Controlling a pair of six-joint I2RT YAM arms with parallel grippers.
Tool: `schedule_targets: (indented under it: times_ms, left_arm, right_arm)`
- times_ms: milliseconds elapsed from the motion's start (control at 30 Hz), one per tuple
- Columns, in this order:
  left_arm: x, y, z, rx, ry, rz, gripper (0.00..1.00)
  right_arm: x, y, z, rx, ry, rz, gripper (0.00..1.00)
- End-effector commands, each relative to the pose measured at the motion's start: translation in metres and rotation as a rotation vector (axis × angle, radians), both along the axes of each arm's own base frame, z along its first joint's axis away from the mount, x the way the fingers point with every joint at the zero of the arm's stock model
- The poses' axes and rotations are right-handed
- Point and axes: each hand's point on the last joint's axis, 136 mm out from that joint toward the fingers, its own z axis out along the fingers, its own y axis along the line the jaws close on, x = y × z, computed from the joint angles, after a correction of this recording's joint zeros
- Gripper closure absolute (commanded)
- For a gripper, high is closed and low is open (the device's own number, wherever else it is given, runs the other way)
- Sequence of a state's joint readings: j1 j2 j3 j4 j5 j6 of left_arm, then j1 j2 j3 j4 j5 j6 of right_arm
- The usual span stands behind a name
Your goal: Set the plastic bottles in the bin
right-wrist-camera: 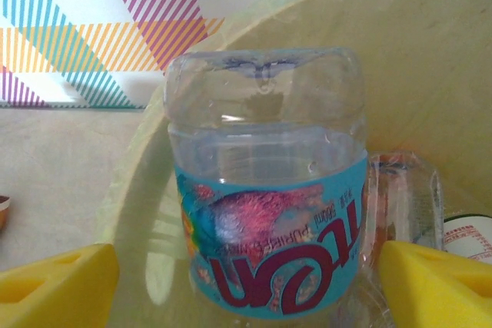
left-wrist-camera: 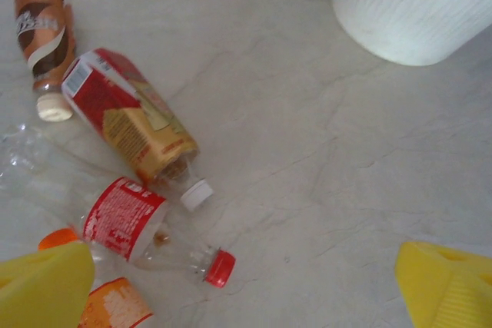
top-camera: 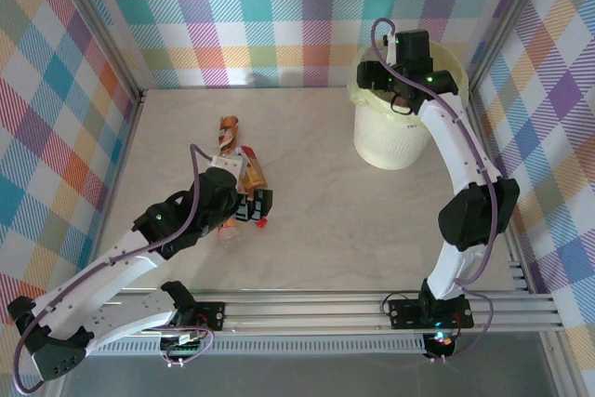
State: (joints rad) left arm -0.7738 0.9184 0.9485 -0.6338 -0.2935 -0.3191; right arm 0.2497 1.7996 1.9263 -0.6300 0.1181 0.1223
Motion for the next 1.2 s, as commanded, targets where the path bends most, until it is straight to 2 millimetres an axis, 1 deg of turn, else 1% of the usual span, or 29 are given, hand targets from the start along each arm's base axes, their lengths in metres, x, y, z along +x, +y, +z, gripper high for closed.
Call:
schedule_targets:
  times_ms: [0, 133, 233, 333, 433, 500, 600, 700, 767, 900, 1000, 1167]
  left_arm:
    - [0.008, 0.012, 0.002, -0.035, 0.058, 0.075, 0.00]
    - [0.021, 0.021, -0.011, -0.075, 0.143, 0.139, 0.02]
    - [0.033, 0.024, -0.022, -0.095, 0.219, 0.181, 0.03]
    - [0.050, 0.026, -0.032, -0.123, 0.278, 0.216, 0.05]
    - [0.069, 0.029, -0.040, -0.124, 0.312, 0.247, 0.05]
    - [0.083, 0.030, -0.050, -0.108, 0.343, 0.264, 0.06]
    - [0.102, 0.034, -0.065, -0.089, 0.382, 0.286, 0.06]
    - [0.119, 0.034, -0.080, -0.072, 0.410, 0.297, 0.05]
    - [0.129, 0.032, -0.087, -0.063, 0.420, 0.304, 0.05]
    - [0.149, 0.030, -0.104, -0.031, 0.439, 0.328, 0.05]
    - [0.161, 0.028, -0.123, -0.019, 0.469, 0.348, 0.07]
    - [0.170, 0.030, -0.146, 0.005, 0.510, 0.388, 0.07]
  right_arm:
    - [-0.022, 0.000, 0.043, 0.029, -0.080, 0.029, 0.11]
    - [-0.046, 0.002, 0.055, 0.040, -0.110, 0.075, 0.10]
    - [-0.071, 0.006, 0.063, 0.062, -0.129, 0.120, 0.09]
    - [-0.100, 0.014, 0.067, 0.094, -0.137, 0.189, 0.07]
    - [-0.129, 0.023, 0.063, 0.148, -0.116, 0.261, 0.07]
    - [-0.149, 0.027, 0.061, 0.195, -0.105, 0.301, 0.06]
    - [-0.176, 0.034, 0.050, 0.270, -0.067, 0.350, 0.05]
    - [-0.197, 0.040, 0.037, 0.338, -0.031, 0.392, 0.05]
    - [-0.207, 0.043, 0.028, 0.369, -0.012, 0.409, 0.05]
    - [-0.221, 0.042, 0.009, 0.390, 0.020, 0.416, 0.05]
    - [-0.228, 0.041, 0.001, 0.392, 0.038, 0.419, 0.05]
    - [-0.235, 0.042, -0.007, 0.405, 0.063, 0.427, 0.05]
